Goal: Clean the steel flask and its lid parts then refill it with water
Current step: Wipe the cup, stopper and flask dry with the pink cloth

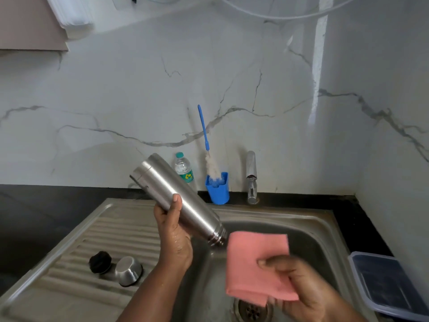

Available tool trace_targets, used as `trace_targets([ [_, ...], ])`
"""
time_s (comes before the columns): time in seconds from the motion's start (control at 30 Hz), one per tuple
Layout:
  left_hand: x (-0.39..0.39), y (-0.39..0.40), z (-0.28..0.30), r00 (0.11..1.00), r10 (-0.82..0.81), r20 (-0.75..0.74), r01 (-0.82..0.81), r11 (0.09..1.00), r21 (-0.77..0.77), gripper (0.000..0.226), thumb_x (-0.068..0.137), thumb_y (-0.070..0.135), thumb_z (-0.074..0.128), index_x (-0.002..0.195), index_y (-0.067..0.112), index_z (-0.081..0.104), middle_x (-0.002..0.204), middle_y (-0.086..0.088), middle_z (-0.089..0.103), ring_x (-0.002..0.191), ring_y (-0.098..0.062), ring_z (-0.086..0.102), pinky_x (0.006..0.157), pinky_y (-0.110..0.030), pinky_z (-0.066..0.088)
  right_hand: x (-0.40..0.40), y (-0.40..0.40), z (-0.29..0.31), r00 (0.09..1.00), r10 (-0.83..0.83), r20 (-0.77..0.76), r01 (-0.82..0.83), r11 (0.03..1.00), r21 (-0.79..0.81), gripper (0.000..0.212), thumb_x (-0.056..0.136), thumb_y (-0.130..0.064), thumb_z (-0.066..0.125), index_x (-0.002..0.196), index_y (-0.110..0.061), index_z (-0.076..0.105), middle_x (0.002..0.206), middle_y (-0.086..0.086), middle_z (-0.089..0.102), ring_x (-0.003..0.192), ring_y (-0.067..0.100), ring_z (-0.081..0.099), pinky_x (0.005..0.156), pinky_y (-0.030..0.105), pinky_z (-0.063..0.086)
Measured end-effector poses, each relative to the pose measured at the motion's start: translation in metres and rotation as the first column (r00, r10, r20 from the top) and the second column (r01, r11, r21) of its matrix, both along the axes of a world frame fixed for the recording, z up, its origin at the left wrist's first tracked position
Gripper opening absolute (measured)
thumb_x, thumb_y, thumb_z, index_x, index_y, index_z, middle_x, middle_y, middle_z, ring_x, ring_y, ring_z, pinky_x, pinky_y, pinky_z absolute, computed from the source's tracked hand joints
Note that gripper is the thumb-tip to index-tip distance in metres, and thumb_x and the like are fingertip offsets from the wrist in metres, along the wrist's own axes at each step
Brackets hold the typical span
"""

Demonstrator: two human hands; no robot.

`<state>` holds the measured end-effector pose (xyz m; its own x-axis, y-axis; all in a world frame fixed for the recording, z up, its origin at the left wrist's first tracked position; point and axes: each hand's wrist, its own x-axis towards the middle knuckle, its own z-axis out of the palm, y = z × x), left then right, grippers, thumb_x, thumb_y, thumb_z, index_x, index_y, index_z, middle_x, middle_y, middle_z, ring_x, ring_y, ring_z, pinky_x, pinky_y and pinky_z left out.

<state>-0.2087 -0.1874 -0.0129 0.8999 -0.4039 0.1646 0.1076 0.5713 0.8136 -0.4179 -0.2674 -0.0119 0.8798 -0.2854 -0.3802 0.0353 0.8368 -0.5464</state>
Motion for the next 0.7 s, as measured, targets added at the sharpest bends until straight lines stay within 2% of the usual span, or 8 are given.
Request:
trace_targets([
  [0.13,0.005,0.008,-0.001,0.969,-0.109,-0.222,0.174,0.939,0.297,0.080,0.069,0.065,0.074,0.128,0.015,0.055,0.100,-0.017,0.069,0.085,-0.029,0.069,0.073,-0.045,0.057,0.006,-0.011,0.019,0.943,-0.284,0.174,0.332,0.771,-0.543,0.018,0.084,0.008,0.062,0.099,0.001,0.069,0.079,0.003,0.076,0.071,0.008,0.072,0.059,0.019,0.056],
  [0.2,-0.002,0.007,0.000,0.906,-0.224,-0.358,0.345,0.882,0.321,0.075,0.075,0.066,0.065,0.123,0.008,0.060,0.086,-0.018,0.070,0.071,-0.029,0.069,0.065,-0.040,0.057,0.016,-0.004,0.030,0.902,-0.051,0.430,0.387,0.537,-0.749,0.030,0.084,-0.012,0.072,0.108,0.005,0.066,0.107,0.005,0.073,0.105,0.007,0.066,0.090,0.021,0.053],
  [0.27,-0.009,0.004,0.002,0.794,-0.366,-0.486,0.523,0.819,0.237,0.076,0.081,0.067,0.058,0.119,0.001,0.062,0.087,-0.022,0.070,0.072,-0.032,0.070,0.064,-0.040,0.058,0.028,-0.008,0.002,0.919,0.139,0.369,0.393,-0.236,-0.889,0.055,0.083,-0.007,0.070,0.136,-0.012,0.053,0.141,0.000,0.053,0.133,0.017,0.047,0.107,0.035,0.043],
  [0.33,-0.014,0.001,0.006,0.679,-0.469,-0.565,0.647,0.745,0.159,0.084,0.077,0.072,0.056,0.113,-0.005,0.063,0.091,-0.026,0.068,0.076,-0.035,0.070,0.068,-0.043,0.060,0.038,-0.018,-0.026,0.974,0.178,0.139,0.225,-0.810,-0.541,0.063,0.095,-0.021,0.051,0.150,-0.036,0.025,0.152,-0.013,0.036,0.140,0.021,0.033,0.103,0.049,0.044],
  [0.43,-0.006,-0.001,-0.001,0.634,-0.548,-0.546,0.726,0.665,0.175,0.091,0.076,0.079,0.047,0.102,-0.005,0.066,0.082,-0.026,0.066,0.067,-0.034,0.068,0.059,-0.037,0.058,0.037,-0.020,-0.034,0.979,0.203,0.020,0.196,-0.909,-0.368,0.049,0.102,-0.050,0.029,0.150,-0.041,0.021,0.155,-0.014,0.030,0.139,0.025,0.036,0.103,0.051,0.043],
  [0.57,-0.003,-0.003,-0.005,0.588,-0.668,-0.455,0.803,0.548,0.233,0.104,0.055,0.084,0.066,0.114,-0.002,0.070,0.096,-0.021,0.069,0.083,-0.033,0.069,0.074,-0.040,0.057,0.059,-0.050,-0.016,0.989,0.147,-0.030,0.133,-0.954,-0.268,0.093,0.080,-0.048,0.061,0.153,-0.037,0.005,0.150,-0.011,0.032,0.137,0.024,0.039,0.102,0.048,0.044],
  [0.6,-0.001,-0.003,-0.007,0.615,-0.671,-0.415,0.788,0.550,0.278,0.095,0.059,0.081,0.064,0.108,0.001,0.073,0.093,-0.019,0.071,0.079,-0.032,0.071,0.068,-0.040,0.059,0.068,-0.059,-0.008,0.995,0.091,-0.049,0.067,-0.932,-0.356,0.101,0.070,-0.046,0.070,0.152,-0.037,0.012,0.145,-0.009,0.038,0.133,0.025,0.044,0.098,0.054,0.047],
  [0.7,-0.004,0.003,-0.009,0.613,-0.681,-0.400,0.788,0.497,0.363,0.093,0.070,0.079,0.037,0.097,-0.003,0.071,0.085,-0.024,0.066,0.061,-0.033,0.068,0.053,-0.037,0.058,0.073,-0.077,0.003,0.994,-0.015,0.109,0.058,-0.771,-0.634,0.059,0.079,-0.033,0.058,0.136,-0.038,0.042,0.140,-0.004,0.053,0.130,0.032,0.049,0.094,0.063,0.045],
])
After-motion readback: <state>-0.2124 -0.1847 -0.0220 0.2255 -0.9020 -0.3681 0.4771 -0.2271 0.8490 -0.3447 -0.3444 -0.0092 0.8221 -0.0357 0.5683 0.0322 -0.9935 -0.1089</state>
